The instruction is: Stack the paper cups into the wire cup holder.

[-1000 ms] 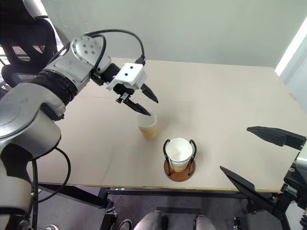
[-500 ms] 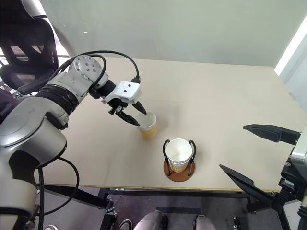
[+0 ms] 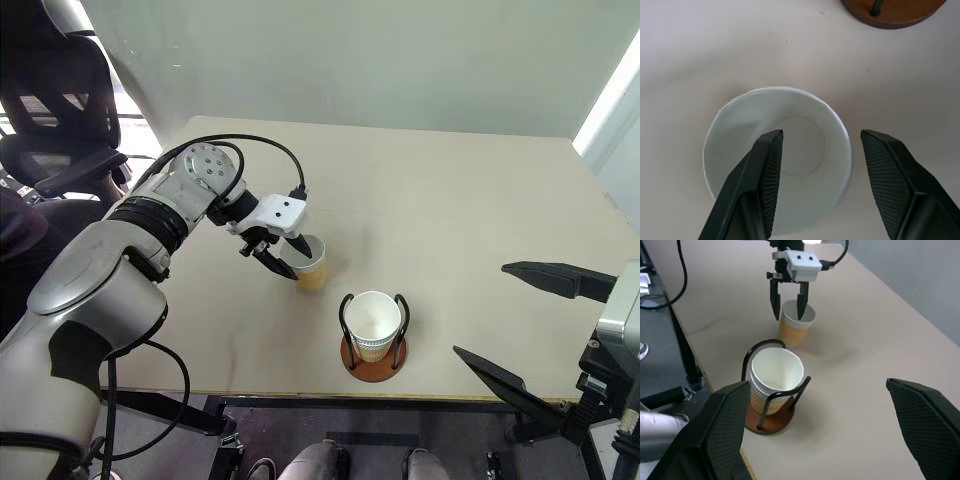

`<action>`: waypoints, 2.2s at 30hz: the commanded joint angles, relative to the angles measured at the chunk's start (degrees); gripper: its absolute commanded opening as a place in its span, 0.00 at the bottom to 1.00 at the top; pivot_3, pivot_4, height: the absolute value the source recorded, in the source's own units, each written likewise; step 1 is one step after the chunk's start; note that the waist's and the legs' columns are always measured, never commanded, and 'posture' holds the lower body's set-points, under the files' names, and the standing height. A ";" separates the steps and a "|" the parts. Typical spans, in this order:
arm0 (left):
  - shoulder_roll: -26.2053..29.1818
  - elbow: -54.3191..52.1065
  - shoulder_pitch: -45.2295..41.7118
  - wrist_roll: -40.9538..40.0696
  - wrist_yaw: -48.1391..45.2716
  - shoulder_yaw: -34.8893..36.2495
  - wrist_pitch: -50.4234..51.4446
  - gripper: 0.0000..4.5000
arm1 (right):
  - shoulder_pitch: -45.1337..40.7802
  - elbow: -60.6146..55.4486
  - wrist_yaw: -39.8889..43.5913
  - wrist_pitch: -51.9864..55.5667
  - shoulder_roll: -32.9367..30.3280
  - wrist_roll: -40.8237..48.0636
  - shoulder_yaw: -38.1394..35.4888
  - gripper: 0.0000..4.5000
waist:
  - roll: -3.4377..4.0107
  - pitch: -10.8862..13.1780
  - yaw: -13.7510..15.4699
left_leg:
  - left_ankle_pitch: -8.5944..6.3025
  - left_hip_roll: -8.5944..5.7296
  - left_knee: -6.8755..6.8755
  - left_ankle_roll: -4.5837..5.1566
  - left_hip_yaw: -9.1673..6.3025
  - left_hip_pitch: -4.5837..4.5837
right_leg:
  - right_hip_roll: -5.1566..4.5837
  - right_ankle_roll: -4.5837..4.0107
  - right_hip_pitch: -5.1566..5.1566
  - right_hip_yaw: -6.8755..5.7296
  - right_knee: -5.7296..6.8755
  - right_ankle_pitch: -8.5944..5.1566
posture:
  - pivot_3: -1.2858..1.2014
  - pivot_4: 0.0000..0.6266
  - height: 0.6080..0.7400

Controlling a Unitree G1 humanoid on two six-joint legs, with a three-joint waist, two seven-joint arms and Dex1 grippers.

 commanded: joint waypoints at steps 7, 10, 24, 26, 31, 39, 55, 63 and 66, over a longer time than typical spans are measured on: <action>-0.28 0.91 0.22 3.79 -1.56 2.66 -1.91 0.01 | 0.12 1.05 -1.76 1.14 -0.20 2.96 -4.24 1.00 | 0.00 0.00 0.00 | -0.03 -0.01 0.00 0.02 0.00 -0.01 | -0.01 0.01 0.00 0.01 -0.01 0.00 | 0.52 0.24 1.00; -0.23 0.98 0.15 4.49 -1.56 3.05 -2.24 0.01 | 0.27 1.04 -1.67 1.37 0.04 3.06 -4.63 1.00 | 0.00 0.00 0.00 | -0.04 -0.01 0.00 0.02 0.00 0.00 | -0.01 0.01 0.00 0.00 0.00 0.00 | 0.52 0.24 1.00; 6.76 -20.03 -16.26 -29.09 -1.56 -0.69 0.99 0.01 | -0.32 2.17 0.53 2.58 0.15 0.48 -5.34 1.00 | -0.03 -0.02 0.13 | -0.45 -0.09 0.01 -0.39 0.00 -0.26 | -0.08 0.09 -0.23 0.02 -0.04 0.08 | 0.52 0.24 1.00; 8.27 -25.25 -17.34 -35.54 -1.56 -2.51 3.01 0.01 | -0.32 2.22 0.93 2.70 0.38 0.13 -5.79 1.00 | 0.05 -0.05 0.12 | -0.68 -0.07 0.00 -0.60 0.02 -0.18 | -0.09 0.11 -0.18 0.05 -0.01 -0.01 | 0.52 0.24 1.00; 13.08 -41.13 -18.61 -47.09 -1.56 -10.82 4.30 0.01 | 1.15 1.73 1.44 3.65 1.68 0.22 -9.39 1.00 | 0.12 -0.03 0.07 | -0.67 0.05 -0.03 -0.63 -0.01 -0.13 | 0.00 0.06 -0.20 0.02 0.11 -0.09 | 0.52 0.24 1.00; 14.67 -45.59 -23.15 -49.53 -1.56 -24.38 0.10 0.01 | 6.97 0.58 1.64 3.16 4.03 2.15 -16.93 1.00 | 0.10 -0.02 0.08 | -0.87 0.02 0.01 -0.33 0.02 -0.05 | -0.04 -0.10 -0.10 0.00 0.09 -0.08 | 0.52 0.24 1.00; 9.33 -41.05 -30.64 -49.75 -1.56 -48.50 -17.77 0.01 | 19.67 -1.38 0.32 -4.36 8.60 7.21 -25.61 1.00 | -0.03 0.07 0.05 | -0.93 0.02 0.09 -0.16 -0.01 0.16 | -0.06 -0.66 0.25 -0.03 0.09 -0.37 | 0.52 0.24 1.00; 7.61 -40.16 -30.86 -49.95 -1.56 -49.90 -19.31 0.01 | 22.62 -1.38 0.44 -5.89 9.76 8.58 -27.61 1.00 | -0.07 0.10 0.09 | -0.96 0.02 0.09 -0.16 -0.01 0.13 | -0.06 -0.68 0.25 -0.07 0.08 -0.38 | 0.52 0.24 1.00; 7.02 -39.65 -30.74 -49.75 -1.56 -50.20 -19.75 0.01 | 23.35 -1.38 0.41 -6.14 10.00 9.08 -28.22 1.00 | -0.08 0.10 0.09 | -0.96 0.02 0.09 -0.17 -0.01 0.13 | -0.06 -0.68 0.25 -0.08 0.08 -0.38 | 0.52 0.24 1.00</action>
